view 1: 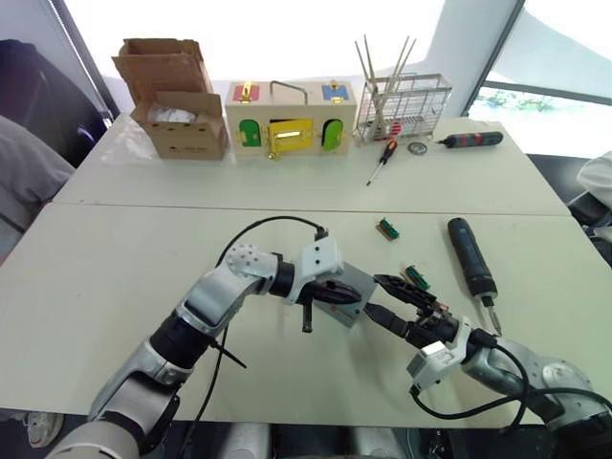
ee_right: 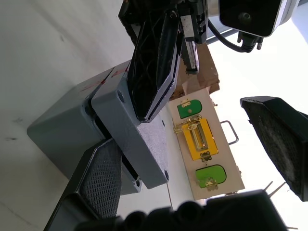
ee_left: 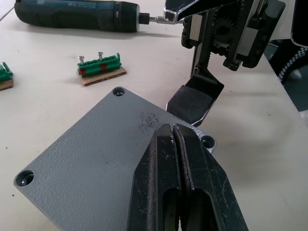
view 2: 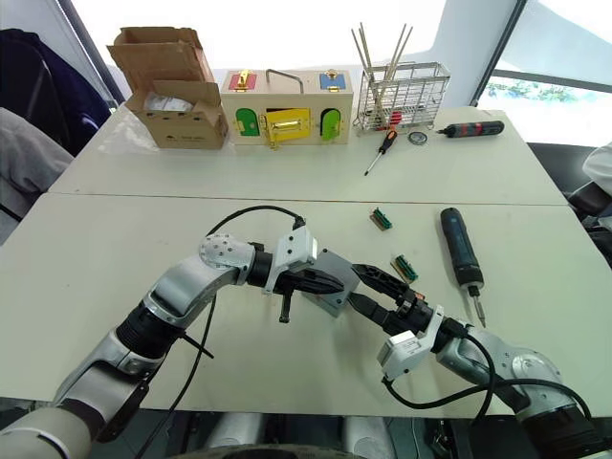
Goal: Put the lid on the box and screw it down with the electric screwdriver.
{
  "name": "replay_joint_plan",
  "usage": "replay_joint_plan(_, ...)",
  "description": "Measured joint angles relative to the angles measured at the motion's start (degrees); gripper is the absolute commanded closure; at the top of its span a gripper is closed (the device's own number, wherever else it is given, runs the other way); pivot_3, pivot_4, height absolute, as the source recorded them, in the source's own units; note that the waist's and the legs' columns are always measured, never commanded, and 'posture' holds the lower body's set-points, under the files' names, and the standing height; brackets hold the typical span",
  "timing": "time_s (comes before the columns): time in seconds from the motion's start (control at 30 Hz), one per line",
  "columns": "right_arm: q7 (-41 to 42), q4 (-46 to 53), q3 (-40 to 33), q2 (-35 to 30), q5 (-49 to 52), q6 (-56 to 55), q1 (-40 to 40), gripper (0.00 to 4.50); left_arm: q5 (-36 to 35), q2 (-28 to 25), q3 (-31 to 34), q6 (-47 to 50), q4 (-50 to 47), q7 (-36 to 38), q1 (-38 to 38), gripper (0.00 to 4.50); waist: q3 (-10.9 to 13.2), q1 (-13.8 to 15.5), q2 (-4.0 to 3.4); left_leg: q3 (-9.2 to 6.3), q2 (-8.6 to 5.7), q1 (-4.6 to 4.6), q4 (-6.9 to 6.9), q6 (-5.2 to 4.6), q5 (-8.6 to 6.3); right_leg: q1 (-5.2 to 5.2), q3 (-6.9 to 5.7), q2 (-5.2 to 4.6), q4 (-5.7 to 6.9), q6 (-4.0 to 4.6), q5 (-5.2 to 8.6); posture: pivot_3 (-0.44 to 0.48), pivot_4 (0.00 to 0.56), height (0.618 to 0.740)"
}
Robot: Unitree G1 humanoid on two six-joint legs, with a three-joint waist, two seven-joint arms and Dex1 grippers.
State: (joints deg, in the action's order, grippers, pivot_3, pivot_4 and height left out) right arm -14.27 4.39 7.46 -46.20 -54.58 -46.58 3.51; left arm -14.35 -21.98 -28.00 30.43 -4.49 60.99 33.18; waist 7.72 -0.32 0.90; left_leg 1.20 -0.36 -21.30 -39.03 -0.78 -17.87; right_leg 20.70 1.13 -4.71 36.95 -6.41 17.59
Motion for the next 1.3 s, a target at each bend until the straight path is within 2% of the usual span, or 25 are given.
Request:
replay_joint_plan(0.4, -3.5, -0.1, -0.4, -2.4, -1.6, 0.0, 0.8, 0.05, 0.0, 0.2, 0.0, -0.6, 0.1, 0.1, -0.9, 4.5, 0.0, 1.1, -0.03, -0.04, -0.07, 0.0, -0.01, -0.04, -0.02, -0.23, 0.07, -0.03, -0.41, 0.15, 0.08, 0.0, 0.15, 0.74)
replay_joint_plan(0.7, -5.7, -0.5, -1.6, -5.2, -2.9, 0.0, 5.5, 0.05, 0.1, 0.2, -0.2, -1.2, 1.1, 0.5, -1.4, 4.5, -0.3, 1.0, -0.05, -0.08, -0.2, -0.01, -0.02, -0.13, -0.07, -0.41, 0.07, -0.13, -0.7, 0.18, 0.08, 0.0, 0.15, 0.74)
replay_joint_plan(0.97, -5.7, -0.7, -1.8, -5.2, -3.0, 0.1, 5.6, 0.05, 0.1, 0.7, -0.2, -1.2, 1.7, 0.2, -1.4, 4.5, -0.6, 0.9, -0.44, -0.06, -0.19, 0.02, -0.01, -0.14, -0.08, -0.41, 0.1, -0.12, -0.71, 0.2, 0.1, 0.0, 0.15, 0.74)
replay_joint_plan(1.1, -3.3, -1.6, -2.4, -4.7, 2.5, 0.9, 5.9, 0.05, -0.8, 2.7, 2.0, -2.0, 2.4, -0.7, -3.0, 4.5, -0.6, 0.9, -0.41, -0.06, -0.18, -0.02, -0.01, -0.15, -0.08, -0.39, 0.11, -0.17, -0.74, 0.21, 0.1, 0.0, 0.15, 0.74)
replay_joint_plan(1.3, 6.0, -1.2, -4.0, -2.7, 18.8, 4.3, 6.6, 0.05, -5.2, 3.3, 7.7, 3.1, 1.1, -2.9, -3.7, 4.5, 0.0, 0.6, -0.47, -0.07, -0.15, -0.18, 0.01, -0.15, -0.08, -0.21, 0.11, -0.24, -0.72, 0.15, 0.07, 0.0, 0.15, 0.74)
